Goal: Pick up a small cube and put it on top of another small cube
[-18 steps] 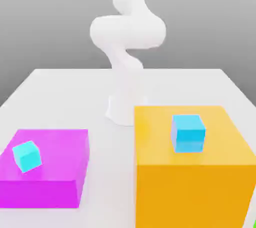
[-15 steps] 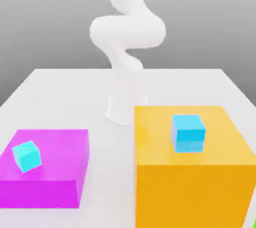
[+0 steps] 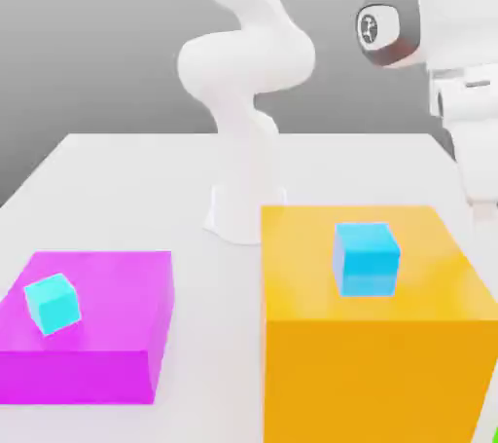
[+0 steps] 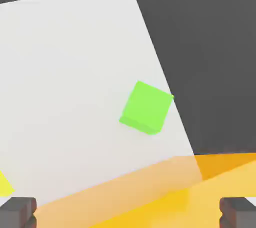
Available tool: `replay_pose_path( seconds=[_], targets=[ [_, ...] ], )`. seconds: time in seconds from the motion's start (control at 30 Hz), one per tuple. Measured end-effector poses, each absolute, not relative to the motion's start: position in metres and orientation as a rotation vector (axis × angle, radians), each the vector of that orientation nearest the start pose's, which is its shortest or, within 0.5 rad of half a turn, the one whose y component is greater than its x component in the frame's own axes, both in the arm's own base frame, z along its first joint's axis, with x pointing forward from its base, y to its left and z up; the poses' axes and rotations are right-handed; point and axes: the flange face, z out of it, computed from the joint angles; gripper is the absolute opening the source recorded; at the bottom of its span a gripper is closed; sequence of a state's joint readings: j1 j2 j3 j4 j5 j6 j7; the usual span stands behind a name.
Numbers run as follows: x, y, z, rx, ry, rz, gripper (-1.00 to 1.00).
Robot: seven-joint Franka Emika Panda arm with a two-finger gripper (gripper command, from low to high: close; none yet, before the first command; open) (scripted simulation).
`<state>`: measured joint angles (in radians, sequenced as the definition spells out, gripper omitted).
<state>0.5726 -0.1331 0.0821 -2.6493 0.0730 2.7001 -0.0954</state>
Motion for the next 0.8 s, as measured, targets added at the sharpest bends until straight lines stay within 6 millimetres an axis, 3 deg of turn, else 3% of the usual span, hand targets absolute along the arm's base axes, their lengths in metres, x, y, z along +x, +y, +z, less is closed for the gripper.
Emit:
replay_pose_path(
  seconds=[0.17, 0.4, 0.43, 0.63, 0.8],
  targets=[
    [0.27, 0.298, 0.217, -2.682, -1.608, -0.053, 0.0],
    [0.262, 0.291, 0.14, -2.649, -1.689, -0.001, 0.0],
    [0.262, 0.291, 0.134, -2.649, -1.689, 0.0, -1.0],
    [0.261, 0.29, 0.13, -2.649, -1.689, 0.003, -1.0],
    [0.263, 0.291, 0.168, -2.65, -1.691, 0.001, -1.0]
  ],
)
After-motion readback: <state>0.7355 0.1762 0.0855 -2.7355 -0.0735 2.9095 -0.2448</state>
